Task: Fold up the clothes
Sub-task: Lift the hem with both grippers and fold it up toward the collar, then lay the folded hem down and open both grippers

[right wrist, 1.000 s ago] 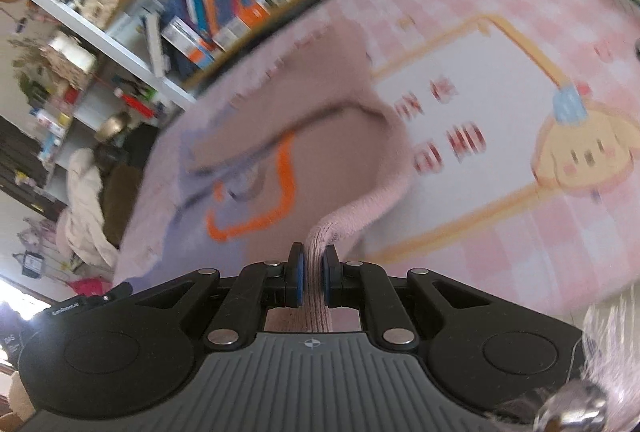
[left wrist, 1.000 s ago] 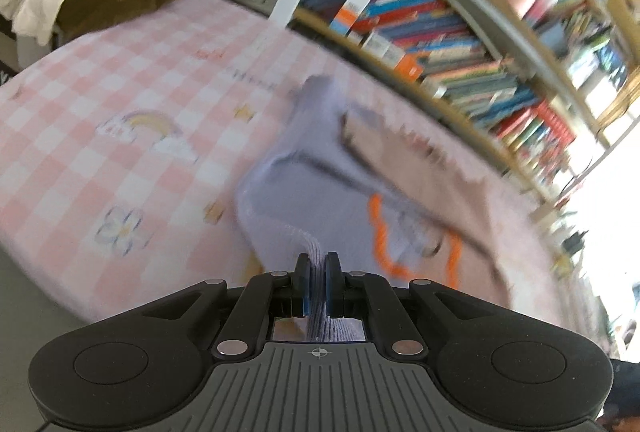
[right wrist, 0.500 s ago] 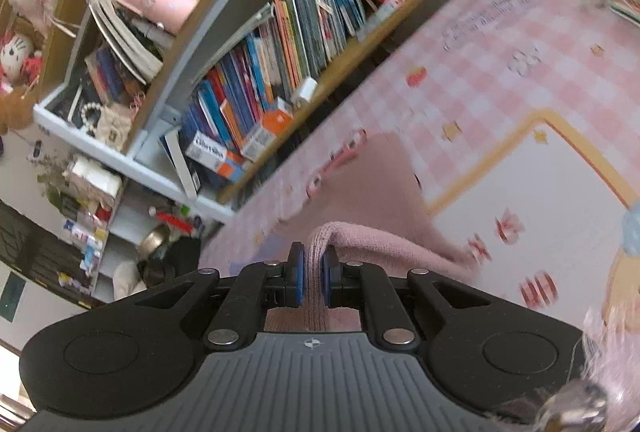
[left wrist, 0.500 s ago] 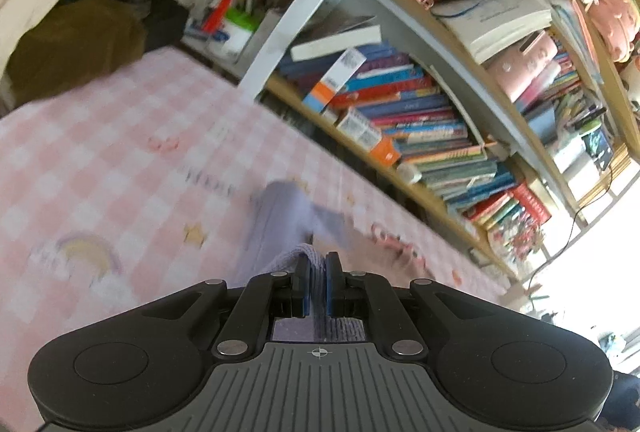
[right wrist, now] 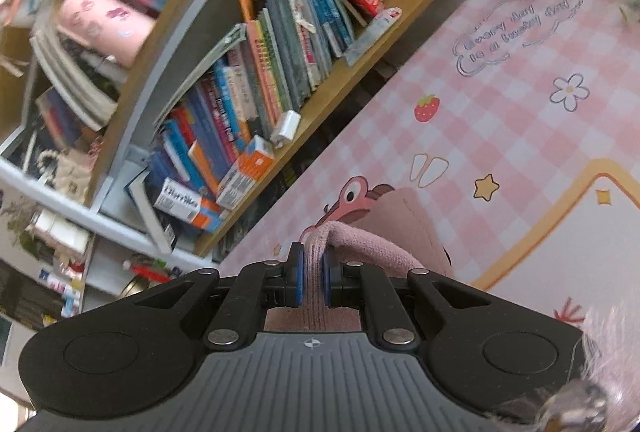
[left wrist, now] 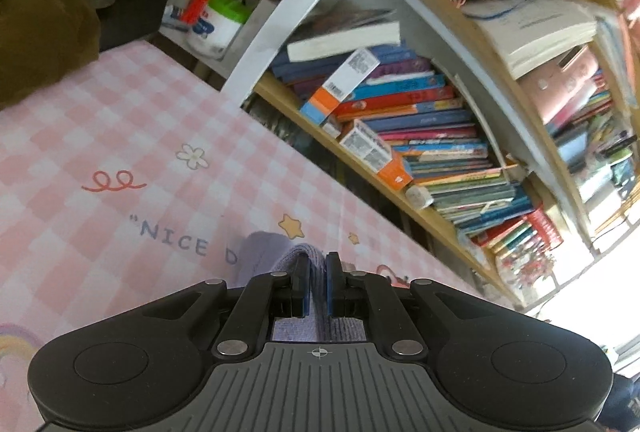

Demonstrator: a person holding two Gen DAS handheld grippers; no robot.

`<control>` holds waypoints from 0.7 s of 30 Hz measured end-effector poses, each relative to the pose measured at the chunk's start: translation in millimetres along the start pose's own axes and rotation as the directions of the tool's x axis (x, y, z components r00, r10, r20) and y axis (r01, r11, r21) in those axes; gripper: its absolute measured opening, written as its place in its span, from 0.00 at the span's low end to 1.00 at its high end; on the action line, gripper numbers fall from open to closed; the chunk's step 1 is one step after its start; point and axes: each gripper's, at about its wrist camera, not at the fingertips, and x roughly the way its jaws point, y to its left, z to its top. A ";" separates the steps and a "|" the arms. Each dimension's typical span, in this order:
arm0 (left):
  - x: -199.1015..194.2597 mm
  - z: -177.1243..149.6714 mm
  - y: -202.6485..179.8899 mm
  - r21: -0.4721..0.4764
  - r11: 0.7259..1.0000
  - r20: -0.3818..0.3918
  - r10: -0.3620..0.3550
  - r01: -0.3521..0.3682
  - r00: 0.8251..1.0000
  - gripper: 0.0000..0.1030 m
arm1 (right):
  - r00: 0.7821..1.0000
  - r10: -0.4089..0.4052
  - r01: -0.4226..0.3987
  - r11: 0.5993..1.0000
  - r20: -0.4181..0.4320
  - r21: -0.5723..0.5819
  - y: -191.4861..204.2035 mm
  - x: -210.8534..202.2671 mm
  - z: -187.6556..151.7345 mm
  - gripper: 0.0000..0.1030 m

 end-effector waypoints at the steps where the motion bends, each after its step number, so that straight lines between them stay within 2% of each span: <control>1: 8.8 0.1 1.2 0.009 1.000 -0.017 0.018 -0.018 1.000 0.07 | 1.000 -0.013 0.013 1.000 -0.004 0.009 -2.4 7.7 0.2 0.09; 3: 25.7 -0.3 3.7 0.022 0.999 -0.051 0.048 -0.047 0.998 0.07 | 0.998 -0.056 0.056 0.998 -0.015 0.031 -8.2 24.7 0.0 0.09; 7: 48.1 -0.6 5.8 0.056 0.996 -0.103 0.070 -0.064 0.992 0.17 | 0.989 -0.148 0.149 0.988 -0.018 0.035 -15.8 49.0 -3.0 0.15; 8: 52.0 -0.1 5.3 0.068 0.996 -0.116 0.073 -0.065 0.991 0.19 | 0.986 -0.168 0.169 0.985 -0.018 0.033 -17.6 53.6 -3.9 0.27; 10: 57.3 2.9 5.3 0.083 0.995 -0.137 0.070 -0.059 0.988 0.31 | 0.979 -0.203 0.203 0.979 0.005 0.010 -17.3 57.4 -4.7 0.43; 11: 57.3 6.0 4.6 0.086 0.995 -0.140 0.065 -0.053 0.988 0.35 | 0.979 -0.203 0.203 0.979 0.013 -0.001 -16.4 56.9 -4.0 0.43; 13: 49.6 14.3 0.4 0.112 0.992 -0.094 0.064 -0.054 0.994 0.59 | 0.979 -0.204 0.205 0.978 0.033 -0.032 -13.1 54.0 -2.2 0.43; 14: 42.8 18.3 -2.2 0.137 0.989 -0.052 0.064 -0.057 0.997 0.63 | 0.978 -0.204 0.206 0.977 0.045 -0.051 -10.6 51.7 -1.1 0.43; 16: 31.5 24.5 -6.6 0.189 0.980 0.015 0.062 -0.064 0.998 0.65 | 0.975 -0.212 0.219 0.970 0.071 -0.108 -4.2 47.4 0.4 0.44; 18: 25.4 26.7 -9.2 0.246 0.967 0.047 0.059 -0.069 0.997 0.64 | 0.970 -0.229 0.241 0.950 0.081 -0.200 3.8 51.5 -4.2 0.44; 21: 24.5 14.4 -15.0 0.355 0.933 0.055 0.040 -0.057 0.998 0.61 | 0.963 -0.253 0.271 0.903 0.097 -0.334 15.8 57.9 -11.2 0.45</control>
